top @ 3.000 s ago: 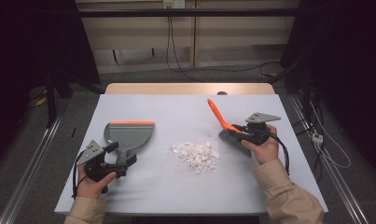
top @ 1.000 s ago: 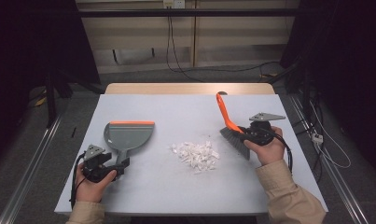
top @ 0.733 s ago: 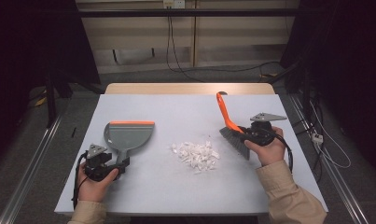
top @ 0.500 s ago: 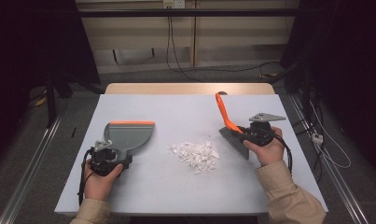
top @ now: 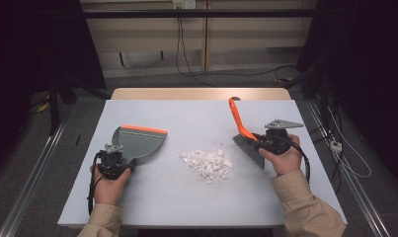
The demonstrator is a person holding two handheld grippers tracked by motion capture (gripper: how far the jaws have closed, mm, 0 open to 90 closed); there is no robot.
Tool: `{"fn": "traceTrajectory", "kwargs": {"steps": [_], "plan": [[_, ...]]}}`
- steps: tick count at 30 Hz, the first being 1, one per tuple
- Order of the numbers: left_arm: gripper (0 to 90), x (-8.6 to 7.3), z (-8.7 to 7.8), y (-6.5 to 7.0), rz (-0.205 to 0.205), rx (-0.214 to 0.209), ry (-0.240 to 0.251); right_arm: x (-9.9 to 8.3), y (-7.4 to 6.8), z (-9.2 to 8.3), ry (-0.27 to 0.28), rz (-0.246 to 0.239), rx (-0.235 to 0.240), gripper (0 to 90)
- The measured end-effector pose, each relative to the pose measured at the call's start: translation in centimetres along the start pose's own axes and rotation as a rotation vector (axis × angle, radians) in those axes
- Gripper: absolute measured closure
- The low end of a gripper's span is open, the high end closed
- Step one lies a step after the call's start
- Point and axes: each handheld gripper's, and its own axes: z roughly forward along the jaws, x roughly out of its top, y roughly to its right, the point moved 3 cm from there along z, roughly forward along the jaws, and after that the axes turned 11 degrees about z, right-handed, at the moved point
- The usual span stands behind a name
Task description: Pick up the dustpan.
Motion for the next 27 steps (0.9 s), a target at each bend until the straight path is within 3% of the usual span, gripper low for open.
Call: {"fn": "traceTrajectory", "kwargs": {"steps": [3, 8, 12, 17, 21, 27], "plan": [[62.7, -0.1, -0.9, -0.5, 0.006, -0.038, 0.032, 0.0, 0.1, 0.0, 0.005, 0.001, 0.005, 71.2], [62.8, -0.2, -3.2, -1.0, 0.070, -0.091, 0.086, 0.2, 0.3, -0.1, 0.020, 0.010, 0.006, 71.2], [62.7, -0.4, -4.7, -0.8, 0.097, -0.182, 0.113, 0.1, 0.2, 0.0, 0.017, 0.007, -0.002, 71.2], [62.7, -0.7, -5.3, 0.1, 0.172, -0.247, 0.102, 0.2, 0.0, 0.3, 0.033, -0.003, -0.003, 71.2], [62.8, -0.9, -5.5, 1.2, 0.255, -0.292, 0.086, 0.2, 0.1, 0.3, 0.038, -0.002, -0.011, 71.2], [62.7, -1.3, -5.5, 2.0, 0.312, -0.354, 0.073, 0.3, 0.1, 0.3, 0.050, -0.004, -0.022, 71.2]]}}
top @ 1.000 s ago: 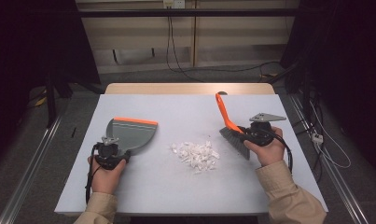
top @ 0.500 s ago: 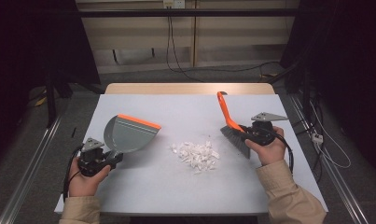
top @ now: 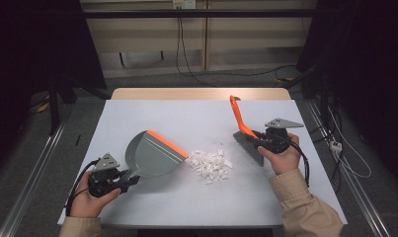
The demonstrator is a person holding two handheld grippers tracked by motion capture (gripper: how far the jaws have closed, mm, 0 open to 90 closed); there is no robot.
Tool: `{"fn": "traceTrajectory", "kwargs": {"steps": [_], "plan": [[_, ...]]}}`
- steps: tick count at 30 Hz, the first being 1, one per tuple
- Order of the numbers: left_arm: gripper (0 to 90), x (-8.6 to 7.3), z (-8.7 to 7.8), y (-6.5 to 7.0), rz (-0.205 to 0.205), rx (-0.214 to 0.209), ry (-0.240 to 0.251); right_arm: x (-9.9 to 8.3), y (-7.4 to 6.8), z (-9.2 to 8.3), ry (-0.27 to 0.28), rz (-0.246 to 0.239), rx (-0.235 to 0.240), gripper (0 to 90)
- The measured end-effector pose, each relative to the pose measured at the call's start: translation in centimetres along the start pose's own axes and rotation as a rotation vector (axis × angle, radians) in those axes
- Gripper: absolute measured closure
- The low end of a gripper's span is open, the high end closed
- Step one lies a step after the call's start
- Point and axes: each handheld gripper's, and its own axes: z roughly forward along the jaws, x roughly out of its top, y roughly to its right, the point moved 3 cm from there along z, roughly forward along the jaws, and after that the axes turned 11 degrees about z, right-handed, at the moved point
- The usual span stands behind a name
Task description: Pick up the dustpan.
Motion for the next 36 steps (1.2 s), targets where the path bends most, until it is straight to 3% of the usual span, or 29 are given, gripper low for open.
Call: {"fn": "traceTrajectory", "kwargs": {"steps": [10, 17, 23, 36], "plan": [[62.7, -0.2, 0.1, 1.0, 0.080, -0.056, -0.047, 0.0, -0.2, 0.4, 0.017, -0.011, -0.018, 71.2], [62.7, -0.3, 0.0, 1.4, 0.079, -0.081, -0.050, -0.3, -0.3, 0.9, 0.008, -0.009, -0.034, 71.2], [62.7, -0.3, 0.2, 2.0, 0.113, -0.107, -0.064, -0.3, -0.8, 1.6, 0.003, -0.016, -0.041, 71.2], [62.6, -0.5, 1.0, 3.3, 0.158, -0.207, -0.109, -0.5, -2.1, 3.2, -0.014, -0.079, -0.070, 71.2]]}}
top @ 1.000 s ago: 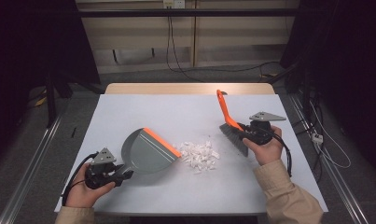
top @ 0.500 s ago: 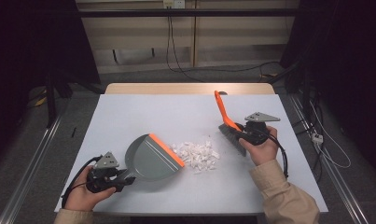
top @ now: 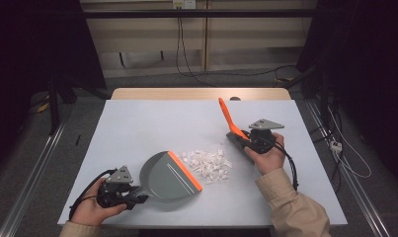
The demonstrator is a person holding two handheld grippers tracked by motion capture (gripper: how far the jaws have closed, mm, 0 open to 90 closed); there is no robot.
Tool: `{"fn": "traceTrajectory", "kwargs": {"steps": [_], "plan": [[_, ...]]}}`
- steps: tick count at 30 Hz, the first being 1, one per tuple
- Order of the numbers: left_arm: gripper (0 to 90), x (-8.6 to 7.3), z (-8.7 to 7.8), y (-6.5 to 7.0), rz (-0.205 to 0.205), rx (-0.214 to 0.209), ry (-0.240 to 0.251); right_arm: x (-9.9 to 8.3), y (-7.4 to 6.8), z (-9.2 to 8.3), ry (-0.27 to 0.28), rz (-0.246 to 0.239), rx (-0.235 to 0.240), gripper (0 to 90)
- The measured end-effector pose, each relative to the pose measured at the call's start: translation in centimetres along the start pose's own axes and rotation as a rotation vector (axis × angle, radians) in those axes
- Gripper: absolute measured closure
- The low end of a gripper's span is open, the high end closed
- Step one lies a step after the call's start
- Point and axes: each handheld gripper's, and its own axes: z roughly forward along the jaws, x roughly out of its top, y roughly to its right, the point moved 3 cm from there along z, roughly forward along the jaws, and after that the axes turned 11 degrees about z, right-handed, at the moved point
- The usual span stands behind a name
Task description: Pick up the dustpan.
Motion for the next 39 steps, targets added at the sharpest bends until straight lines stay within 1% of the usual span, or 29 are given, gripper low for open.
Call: {"fn": "traceTrajectory", "kwargs": {"steps": [1, 5, 6, 7, 8, 10, 11, 12, 13, 14, 16, 17, 21, 26, 39], "plan": [[62.5, 0.0, 0.1, 0.0, -0.005, -0.003, 0.006, -0.1, -0.1, 0.1, -0.002, -0.008, -0.005, 71.2], [62.5, 0.0, 0.1, -0.1, 0.001, -0.014, 0.002, -0.4, -0.7, 0.6, -0.018, -0.016, 0.001, 71.2], [62.5, 0.1, 0.3, -0.1, -0.006, -0.016, 0.008, -0.5, -0.8, 0.7, -0.016, -0.020, 0.002, 71.2], [62.5, 0.1, 0.4, -0.1, -0.003, -0.019, 0.007, -0.6, -1.0, 0.8, -0.017, -0.024, 0.002, 71.2], [62.5, 0.1, 0.4, -0.1, 0.006, -0.020, 0.000, -0.7, -1.2, 0.9, -0.013, -0.024, 0.002, 71.2], [62.4, 0.3, 0.6, -0.1, 0.009, -0.024, 0.003, -0.7, -1.5, 0.9, -0.009, -0.027, 0.001, 71.2], [62.4, 0.3, 0.6, -0.1, 0.016, -0.027, -0.001, -0.8, -1.7, 0.9, -0.008, -0.033, -0.001, 71.1], [62.4, 0.4, 0.7, -0.1, 0.006, -0.027, 0.009, -0.9, -1.9, 0.9, -0.005, -0.040, -0.008, 71.1], [62.4, 0.4, 0.8, -0.1, 0.009, -0.028, 0.005, -0.9, -2.0, 0.9, -0.004, -0.049, -0.012, 71.1], [62.4, 0.4, 0.8, -0.1, 0.005, -0.028, 0.005, -1.0, -2.2, 0.9, -0.006, -0.049, -0.016, 71.1], [62.4, 0.4, 0.9, -0.1, 0.012, -0.031, 0.000, -1.1, -2.4, 1.0, -0.001, -0.053, -0.013, 71.1], [62.4, 0.4, 0.9, -0.1, 0.012, -0.031, 0.000, -1.1, -2.5, 1.0, 0.002, -0.058, -0.013, 71.1], [62.3, 0.5, 0.9, -0.1, 0.011, -0.031, 0.004, -1.2, -2.5, 0.9, 0.002, -0.052, -0.013, 71.0], [62.4, 0.6, 1.2, -0.1, 0.010, -0.034, -0.004, -1.2, -2.6, 0.8, 0.003, -0.048, -0.012, 71.0], [62.3, 0.5, 1.2, -0.1, 0.011, -0.038, -0.005, -1.4, -3.1, 0.8, 0.004, -0.062, -0.020, 70.8]]}}
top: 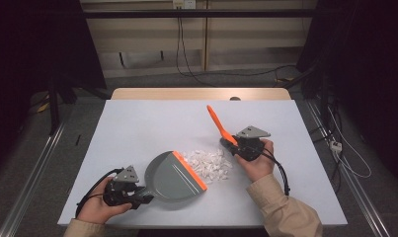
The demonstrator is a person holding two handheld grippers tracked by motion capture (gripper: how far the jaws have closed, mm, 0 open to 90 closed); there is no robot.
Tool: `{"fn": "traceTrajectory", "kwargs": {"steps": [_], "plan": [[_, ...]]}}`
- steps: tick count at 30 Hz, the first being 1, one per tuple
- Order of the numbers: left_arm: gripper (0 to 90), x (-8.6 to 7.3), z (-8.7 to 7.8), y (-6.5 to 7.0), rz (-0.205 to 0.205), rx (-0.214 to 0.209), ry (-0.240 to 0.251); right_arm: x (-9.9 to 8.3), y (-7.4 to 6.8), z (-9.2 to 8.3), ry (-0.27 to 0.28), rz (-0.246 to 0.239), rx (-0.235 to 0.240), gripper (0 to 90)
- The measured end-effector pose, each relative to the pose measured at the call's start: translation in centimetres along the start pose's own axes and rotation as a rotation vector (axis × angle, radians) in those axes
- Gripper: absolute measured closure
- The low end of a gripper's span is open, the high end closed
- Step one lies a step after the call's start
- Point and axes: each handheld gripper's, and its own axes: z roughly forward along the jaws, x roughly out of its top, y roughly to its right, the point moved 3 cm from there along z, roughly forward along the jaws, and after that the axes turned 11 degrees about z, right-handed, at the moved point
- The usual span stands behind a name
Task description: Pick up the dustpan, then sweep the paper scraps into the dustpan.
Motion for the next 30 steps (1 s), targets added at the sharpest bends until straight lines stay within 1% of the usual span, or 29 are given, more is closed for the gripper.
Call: {"fn": "traceTrajectory", "kwargs": {"steps": [8, 10, 11, 14, 15, 16, 17, 19, 20, 21, 22, 24, 25, 26, 28, 29, 30], "plan": [[62.2, 0.1, 0.1, 0.1, 0.004, -0.005, -0.006, -0.1, -0.6, 0.1, -0.004, -0.012, 0.001, 70.7], [62.2, 0.1, 0.2, 0.2, -0.008, -0.006, -0.001, -0.1, -0.7, 0.1, -0.006, -0.009, 0.002, 70.6], [62.2, 0.1, 0.2, 0.1, -0.001, -0.007, -0.006, -0.1, -0.8, 0.1, -0.007, -0.003, 0.007, 70.6], [62.2, 0.3, 0.3, 0.2, -0.006, -0.009, -0.007, -0.1, -1.0, 0.2, -0.005, -0.006, 0.009, 70.5], [62.2, 0.4, 0.3, 0.2, 0.002, -0.012, -0.013, -0.1, -1.2, 0.2, -0.005, -0.005, 0.006, 70.5], [62.1, 0.4, 0.4, 0.2, 0.001, -0.014, -0.010, -0.1, -1.3, 0.2, -0.004, -0.008, 0.005, 70.5], [62.2, 0.5, 0.5, 0.3, -0.004, -0.016, -0.007, -0.2, -1.5, 0.2, -0.003, -0.005, 0.006, 70.4], [62.2, 0.7, 0.6, 0.3, 0.004, -0.016, -0.017, -0.2, -1.8, 0.3, -0.001, -0.005, 0.006, 70.3], [62.2, 0.8, 0.7, 0.4, -0.005, -0.017, -0.012, -0.3, -1.9, 0.3, 0.001, -0.002, 0.008, 70.3], [62.1, 0.8, 0.8, 0.3, 0.005, -0.021, -0.018, -0.3, -2.1, 0.3, 0.004, 0.005, 0.016, 70.3], [62.1, 0.9, 0.9, 0.4, -0.004, -0.020, -0.010, -0.3, -2.3, 0.3, 0.007, 0.011, 0.020, 70.3], [62.1, 1.0, 1.0, 0.4, -0.004, -0.021, -0.014, -0.3, -2.7, 0.3, 0.009, 0.006, 0.023, 70.3], [62.1, 1.1, 1.0, 0.4, 0.001, -0.023, -0.019, -0.4, -2.9, 0.4, 0.009, 0.015, 0.032, 70.2], [62.1, 1.2, 1.1, 0.5, -0.008, -0.025, -0.011, -0.4, -3.2, 0.4, 0.011, 0.016, 0.037, 70.3], [62.1, 1.3, 1.2, 0.4, -0.001, -0.027, -0.017, -0.4, -3.7, 0.5, 0.011, 0.018, 0.051, 70.2], [62.1, 1.3, 1.4, 0.5, -0.009, -0.027, -0.014, -0.4, -4.0, 0.6, 0.013, 0.018, 0.056, 70.2], [62.1, 1.4, 1.5, 0.5, -0.003, -0.028, -0.018, -0.4, -4.3, 0.6, 0.012, 0.012, 0.060, 70.2]]}}
